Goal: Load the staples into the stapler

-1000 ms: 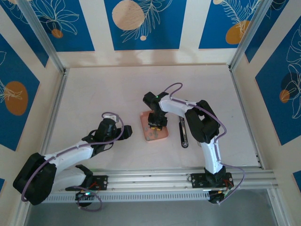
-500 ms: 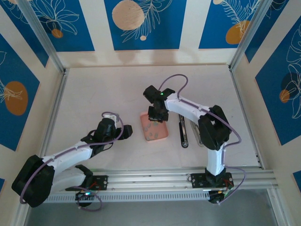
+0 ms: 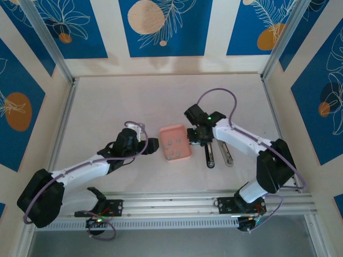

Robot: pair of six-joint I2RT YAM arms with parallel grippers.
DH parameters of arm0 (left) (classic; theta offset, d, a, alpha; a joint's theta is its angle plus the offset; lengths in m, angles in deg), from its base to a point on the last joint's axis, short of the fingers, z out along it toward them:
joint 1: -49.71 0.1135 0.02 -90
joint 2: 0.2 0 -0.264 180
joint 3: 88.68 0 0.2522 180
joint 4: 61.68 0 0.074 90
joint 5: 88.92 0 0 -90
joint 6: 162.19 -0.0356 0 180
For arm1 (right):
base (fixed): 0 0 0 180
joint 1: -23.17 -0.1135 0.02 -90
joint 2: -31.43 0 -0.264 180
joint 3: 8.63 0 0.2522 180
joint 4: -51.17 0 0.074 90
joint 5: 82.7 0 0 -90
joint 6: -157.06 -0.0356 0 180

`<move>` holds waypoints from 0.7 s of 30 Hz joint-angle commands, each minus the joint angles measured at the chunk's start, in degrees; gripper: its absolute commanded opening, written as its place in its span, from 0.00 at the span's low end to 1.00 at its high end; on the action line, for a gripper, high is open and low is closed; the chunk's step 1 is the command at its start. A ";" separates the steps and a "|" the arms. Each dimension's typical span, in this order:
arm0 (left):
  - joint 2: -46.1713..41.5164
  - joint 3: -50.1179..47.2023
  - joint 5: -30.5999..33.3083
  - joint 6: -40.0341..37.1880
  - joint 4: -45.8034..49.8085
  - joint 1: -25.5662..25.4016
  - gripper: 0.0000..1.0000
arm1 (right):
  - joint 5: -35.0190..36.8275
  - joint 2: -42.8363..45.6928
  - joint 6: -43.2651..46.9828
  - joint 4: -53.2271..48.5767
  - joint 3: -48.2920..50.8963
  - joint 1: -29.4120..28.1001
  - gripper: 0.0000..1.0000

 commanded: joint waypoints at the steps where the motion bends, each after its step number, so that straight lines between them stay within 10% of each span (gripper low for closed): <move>1: 1.51 2.69 2.80 -1.12 -0.75 -2.28 0.81 | -0.40 4.37 6.12 1.04 3.99 3.15 0.19; 21: 8.42 8.50 5.38 -1.67 0.86 -5.84 0.81 | -5.30 8.05 8.46 -1.21 11.79 10.74 0.19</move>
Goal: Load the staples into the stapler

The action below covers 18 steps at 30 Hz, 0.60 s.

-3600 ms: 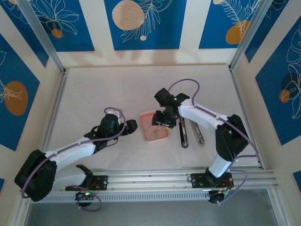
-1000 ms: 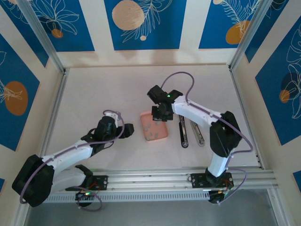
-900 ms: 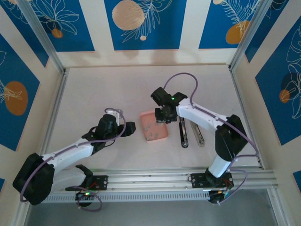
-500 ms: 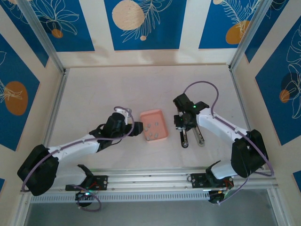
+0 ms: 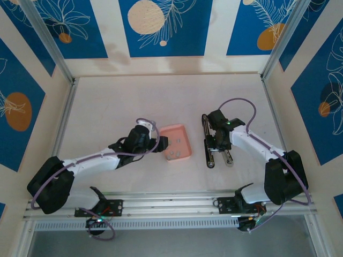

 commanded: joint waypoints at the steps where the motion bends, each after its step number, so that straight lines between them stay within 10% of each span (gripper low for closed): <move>1: 0.25 1.36 1.00 -0.92 0.68 -0.68 0.81 | -3.18 1.23 0.94 -0.48 0.60 -0.51 0.19; 18: 0.96 1.15 1.16 -0.48 0.51 -1.83 0.81 | 1.84 -2.69 -3.77 -5.00 -1.23 -2.21 0.19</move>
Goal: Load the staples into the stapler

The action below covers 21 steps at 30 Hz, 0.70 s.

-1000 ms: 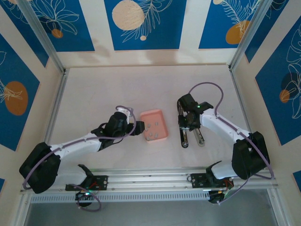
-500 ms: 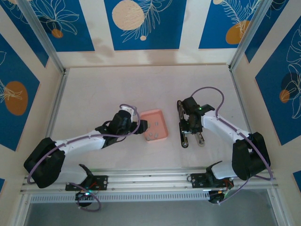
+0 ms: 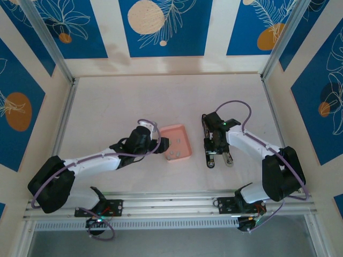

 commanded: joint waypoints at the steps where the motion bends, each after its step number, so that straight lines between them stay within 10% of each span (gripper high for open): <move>1: 0.57 1.07 0.83 -0.20 0.37 -0.80 0.81 | 2.43 -0.29 -2.55 -3.43 -1.35 -0.48 0.18; 21: 0.12 0.17 1.04 -0.26 0.68 -1.16 0.81 | 1.90 -2.13 -8.61 -7.33 -0.18 1.07 0.18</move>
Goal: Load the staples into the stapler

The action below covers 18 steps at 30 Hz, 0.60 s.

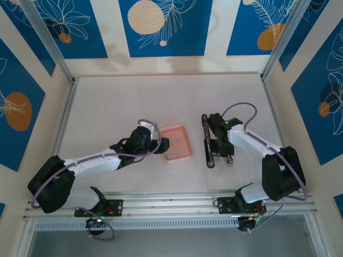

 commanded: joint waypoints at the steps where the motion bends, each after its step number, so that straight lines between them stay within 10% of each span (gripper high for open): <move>1: 0.04 0.17 0.80 -0.25 0.68 -0.83 0.81 | -1.61 -1.89 -1.55 -1.45 -0.11 -1.14 0.18; 18: 0.10 -0.58 0.60 -0.27 0.33 -0.94 0.81 | -3.88 -1.71 -2.95 -0.32 -1.42 -4.97 0.17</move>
